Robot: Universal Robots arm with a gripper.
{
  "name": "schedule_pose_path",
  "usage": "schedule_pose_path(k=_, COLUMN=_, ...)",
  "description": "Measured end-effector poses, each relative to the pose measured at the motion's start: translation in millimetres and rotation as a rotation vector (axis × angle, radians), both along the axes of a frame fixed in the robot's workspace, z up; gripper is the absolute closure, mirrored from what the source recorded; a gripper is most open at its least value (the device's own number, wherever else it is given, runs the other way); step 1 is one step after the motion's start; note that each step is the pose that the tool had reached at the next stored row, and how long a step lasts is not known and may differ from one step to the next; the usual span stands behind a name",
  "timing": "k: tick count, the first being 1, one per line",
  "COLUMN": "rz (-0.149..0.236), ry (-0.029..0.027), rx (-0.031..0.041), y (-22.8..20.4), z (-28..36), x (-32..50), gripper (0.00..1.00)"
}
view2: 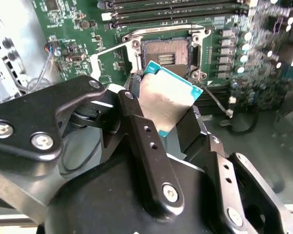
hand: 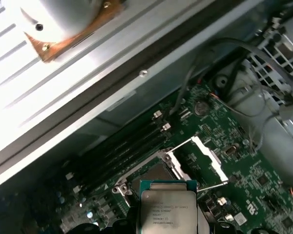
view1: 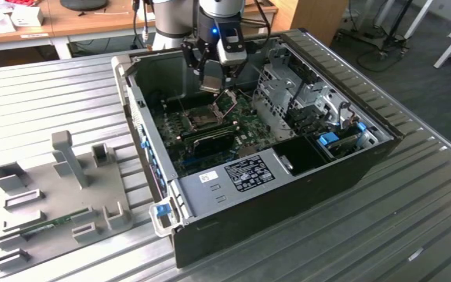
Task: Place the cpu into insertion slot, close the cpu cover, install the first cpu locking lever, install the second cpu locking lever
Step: 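Place the cpu into insertion slot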
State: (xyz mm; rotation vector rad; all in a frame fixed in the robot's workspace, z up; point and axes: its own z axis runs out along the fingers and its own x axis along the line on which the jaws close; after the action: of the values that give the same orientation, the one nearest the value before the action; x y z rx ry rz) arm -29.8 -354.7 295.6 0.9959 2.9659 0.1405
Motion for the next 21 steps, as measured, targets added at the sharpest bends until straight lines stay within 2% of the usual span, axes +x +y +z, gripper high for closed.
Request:
schedule_pose_path(k=2, rz=-0.036, ry=0.0001, rx=-0.0001, y=0.0, z=-0.1, x=0.0, gripper=0.46)
schedule_pose_path(k=3, rz=-0.043, ry=0.0001, rx=-0.0001, y=0.0, z=-0.1, x=0.0, gripper=0.46)
schedule_pose_path(k=17, rz=-0.046, ry=0.0001, rx=0.0000, y=0.0, z=-0.1, x=0.0, gripper=0.46)
schedule_pose_path(k=21, rz=-0.071, ry=0.0000, rx=0.0000, y=0.0, z=-0.2, x=0.0, gripper=0.46)
